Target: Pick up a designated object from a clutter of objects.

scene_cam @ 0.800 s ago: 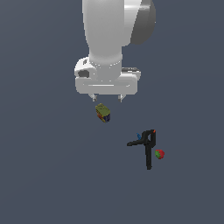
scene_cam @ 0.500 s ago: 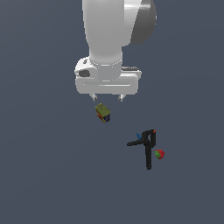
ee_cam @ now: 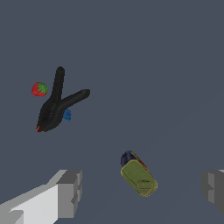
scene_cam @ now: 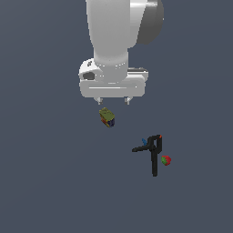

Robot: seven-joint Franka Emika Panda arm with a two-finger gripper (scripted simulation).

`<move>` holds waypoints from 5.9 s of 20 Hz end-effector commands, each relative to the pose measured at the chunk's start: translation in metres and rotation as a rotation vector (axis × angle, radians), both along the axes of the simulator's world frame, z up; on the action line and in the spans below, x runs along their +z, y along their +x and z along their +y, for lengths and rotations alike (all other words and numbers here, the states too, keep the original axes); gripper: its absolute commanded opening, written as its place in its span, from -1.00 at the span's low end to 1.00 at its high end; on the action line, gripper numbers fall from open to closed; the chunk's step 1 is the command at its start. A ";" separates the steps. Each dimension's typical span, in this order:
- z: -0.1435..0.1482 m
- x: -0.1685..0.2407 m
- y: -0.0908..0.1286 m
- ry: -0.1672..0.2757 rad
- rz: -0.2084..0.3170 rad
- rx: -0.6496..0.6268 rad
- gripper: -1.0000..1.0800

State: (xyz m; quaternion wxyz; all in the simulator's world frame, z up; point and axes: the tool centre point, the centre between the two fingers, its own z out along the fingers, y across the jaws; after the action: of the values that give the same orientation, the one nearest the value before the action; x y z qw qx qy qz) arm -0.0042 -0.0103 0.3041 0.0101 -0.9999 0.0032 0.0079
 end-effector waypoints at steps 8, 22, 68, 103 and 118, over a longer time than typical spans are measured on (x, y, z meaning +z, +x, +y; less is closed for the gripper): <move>-0.004 -0.017 -0.005 0.000 -0.002 0.054 0.92; -0.023 -0.092 -0.038 -0.004 -0.012 0.306 0.92; -0.045 -0.240 -0.130 -0.014 -0.022 0.742 0.92; -0.021 -0.195 -0.127 -0.015 -0.022 0.742 -1.00; 0.035 -0.075 -0.118 -0.018 -0.021 0.742 -1.00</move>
State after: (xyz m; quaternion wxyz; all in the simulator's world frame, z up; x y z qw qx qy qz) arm -0.1239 0.0187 0.2148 -0.0015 -0.9331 -0.3597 0.0023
